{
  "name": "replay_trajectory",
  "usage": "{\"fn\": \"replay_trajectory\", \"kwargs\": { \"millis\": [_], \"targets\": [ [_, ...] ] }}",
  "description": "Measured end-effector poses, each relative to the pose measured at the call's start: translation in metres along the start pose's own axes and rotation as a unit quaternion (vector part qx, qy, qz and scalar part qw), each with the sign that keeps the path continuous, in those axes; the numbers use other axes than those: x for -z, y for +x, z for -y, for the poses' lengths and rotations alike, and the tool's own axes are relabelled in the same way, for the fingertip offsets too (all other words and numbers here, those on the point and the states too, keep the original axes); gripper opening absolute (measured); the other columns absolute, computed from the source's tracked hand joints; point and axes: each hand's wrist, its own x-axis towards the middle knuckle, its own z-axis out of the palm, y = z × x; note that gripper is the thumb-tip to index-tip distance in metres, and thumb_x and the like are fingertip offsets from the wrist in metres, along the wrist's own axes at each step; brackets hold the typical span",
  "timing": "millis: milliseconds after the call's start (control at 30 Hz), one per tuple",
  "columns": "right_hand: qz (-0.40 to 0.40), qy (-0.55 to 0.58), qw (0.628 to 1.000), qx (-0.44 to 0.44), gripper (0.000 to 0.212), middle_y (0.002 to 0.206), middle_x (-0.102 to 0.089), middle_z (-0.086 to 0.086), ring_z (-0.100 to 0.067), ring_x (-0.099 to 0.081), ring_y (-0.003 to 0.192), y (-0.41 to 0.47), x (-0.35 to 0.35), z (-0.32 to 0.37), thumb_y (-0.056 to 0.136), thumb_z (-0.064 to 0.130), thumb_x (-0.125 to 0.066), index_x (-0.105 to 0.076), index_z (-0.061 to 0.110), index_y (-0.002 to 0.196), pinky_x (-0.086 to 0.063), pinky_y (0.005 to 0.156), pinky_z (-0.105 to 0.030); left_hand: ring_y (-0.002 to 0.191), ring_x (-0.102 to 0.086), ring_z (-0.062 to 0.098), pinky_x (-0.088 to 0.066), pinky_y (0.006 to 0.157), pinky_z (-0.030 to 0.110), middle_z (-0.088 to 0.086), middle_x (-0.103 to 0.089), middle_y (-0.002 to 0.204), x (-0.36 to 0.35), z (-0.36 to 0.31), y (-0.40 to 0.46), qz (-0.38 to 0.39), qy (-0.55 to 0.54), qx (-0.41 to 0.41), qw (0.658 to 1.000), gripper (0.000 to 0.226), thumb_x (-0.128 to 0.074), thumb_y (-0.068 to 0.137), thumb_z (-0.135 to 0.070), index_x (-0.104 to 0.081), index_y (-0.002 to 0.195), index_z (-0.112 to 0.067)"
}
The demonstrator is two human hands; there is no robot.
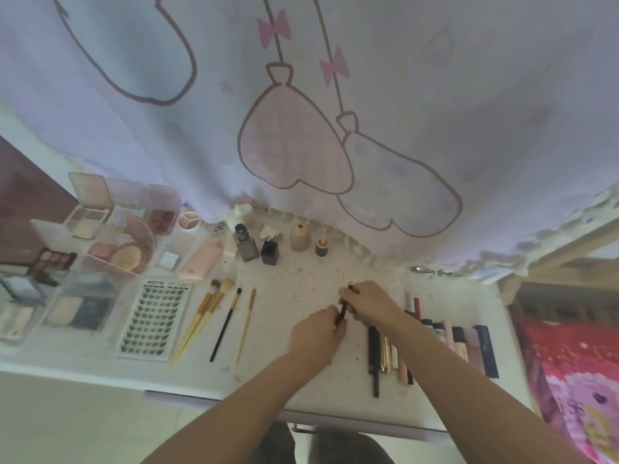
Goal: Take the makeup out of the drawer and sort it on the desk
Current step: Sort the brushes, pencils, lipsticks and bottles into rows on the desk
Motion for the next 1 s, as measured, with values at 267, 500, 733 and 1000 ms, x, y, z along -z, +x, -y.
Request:
{"fn": "replay_trajectory", "kwargs": {
  "millis": [267, 500, 733, 1000],
  "targets": [
    [0.033, 0.231, 0.972, -0.011, 0.031, 0.053, -0.037, 0.001, -0.006, -0.027, 0.033, -0.024, -0.012, 0.034, 0.1, 0.023, -0.043, -0.055, 0.005, 0.079, -0.019, 0.033, -0.018, 0.067, -0.045, 0.02, -0.031, 0.054, 0.028, -0.003, -0.044, 0.064, 0.06, 0.021, -0.012, 0.063, -0.046, -0.056, 0.995, 0.03, -0.04, 0.1, -0.028, -0.041, 0.072, -0.015],
    [0.041, 0.363, 0.927, -0.087, 0.032, 0.047, -0.034, 0.003, -0.005, -0.025, 0.031, -0.023, -0.049, 0.048, 0.1, 0.023, -0.044, -0.055, 0.005, 0.075, -0.017, 0.03, -0.017, 0.075, -0.044, 0.021, -0.03, 0.064, 0.029, -0.002, -0.04, 0.066, 0.092, 0.038, -0.016, 0.129, 0.028, -0.045, 0.99, 0.037, -0.035, 0.101, -0.025, -0.034, 0.065, -0.017],
    [-0.076, 0.495, 0.861, -0.085, 0.031, 0.041, -0.034, 0.005, -0.003, -0.026, 0.027, -0.005, -0.021, 0.023, 0.101, 0.021, -0.041, -0.048, 0.008, 0.074, -0.017, 0.026, -0.013, 0.058, -0.045, 0.01, -0.039, 0.055, 0.021, -0.002, -0.047, 0.07, 0.09, 0.093, -0.054, 0.235, -0.111, 0.022, 0.965, 0.025, -0.041, 0.099, -0.031, -0.046, 0.081, -0.014],
    [-0.09, 0.151, 0.984, -0.031, 0.013, 0.079, -0.068, -0.005, -0.016, -0.06, 0.061, -0.017, -0.093, 0.048, 0.094, 0.014, -0.045, -0.054, 0.012, 0.103, -0.044, 0.051, -0.023, 0.094, -0.061, 0.023, -0.045, 0.072, 0.029, 0.007, -0.064, 0.104, 0.067, 0.097, -0.012, 0.082, 0.074, 0.084, 0.99, 0.031, -0.042, 0.098, -0.032, -0.059, 0.105, -0.007]
  ]
}}
